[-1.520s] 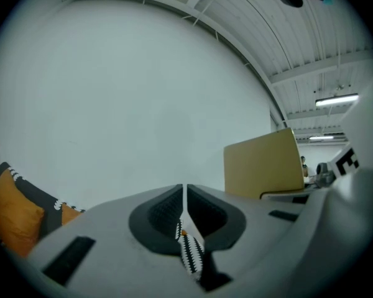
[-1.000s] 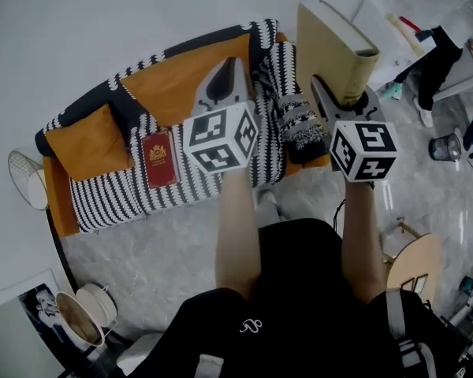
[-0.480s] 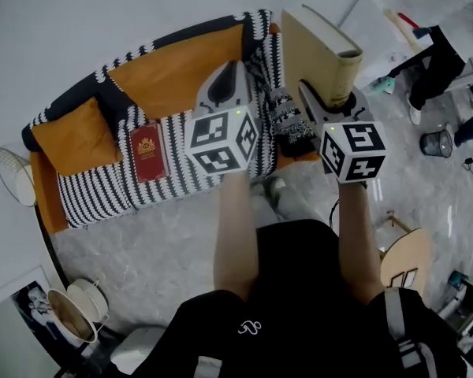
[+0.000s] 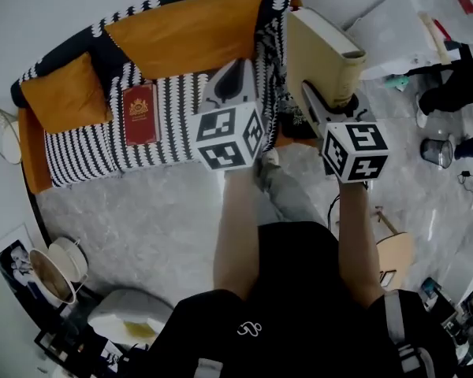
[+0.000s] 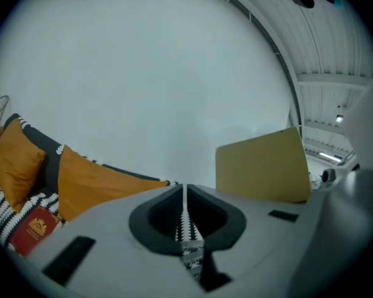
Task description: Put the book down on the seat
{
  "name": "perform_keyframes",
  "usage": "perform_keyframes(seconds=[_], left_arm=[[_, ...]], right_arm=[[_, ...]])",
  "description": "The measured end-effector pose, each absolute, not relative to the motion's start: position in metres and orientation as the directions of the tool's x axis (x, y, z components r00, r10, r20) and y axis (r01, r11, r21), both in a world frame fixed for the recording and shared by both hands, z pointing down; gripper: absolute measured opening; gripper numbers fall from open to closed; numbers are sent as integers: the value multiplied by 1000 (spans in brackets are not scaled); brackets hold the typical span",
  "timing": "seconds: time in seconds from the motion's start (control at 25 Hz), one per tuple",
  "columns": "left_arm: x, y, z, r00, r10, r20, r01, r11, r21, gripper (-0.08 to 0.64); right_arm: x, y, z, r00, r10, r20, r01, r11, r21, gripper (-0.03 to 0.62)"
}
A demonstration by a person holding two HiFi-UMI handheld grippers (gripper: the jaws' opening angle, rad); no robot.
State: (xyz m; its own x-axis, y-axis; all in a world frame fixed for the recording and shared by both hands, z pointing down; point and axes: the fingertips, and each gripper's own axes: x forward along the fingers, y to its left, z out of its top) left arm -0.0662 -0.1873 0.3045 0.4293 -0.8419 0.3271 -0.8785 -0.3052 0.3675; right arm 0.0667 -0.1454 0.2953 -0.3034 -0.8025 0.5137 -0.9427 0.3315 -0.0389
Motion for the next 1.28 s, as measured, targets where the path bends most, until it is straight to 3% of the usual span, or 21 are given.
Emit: perform_keyframes(seconds=[0.72,1.28], left_arm=[[-26,-184,454,417,-700,580,-899,-226,375,26],[-22,-174,574,409,-598,690,-909,-196,369,28]], right_arm=[[86,-154,450,-316,-597,738,-939,309,-153,230],[86,-153,594,-312,-429,848,-940,268,-210,230]])
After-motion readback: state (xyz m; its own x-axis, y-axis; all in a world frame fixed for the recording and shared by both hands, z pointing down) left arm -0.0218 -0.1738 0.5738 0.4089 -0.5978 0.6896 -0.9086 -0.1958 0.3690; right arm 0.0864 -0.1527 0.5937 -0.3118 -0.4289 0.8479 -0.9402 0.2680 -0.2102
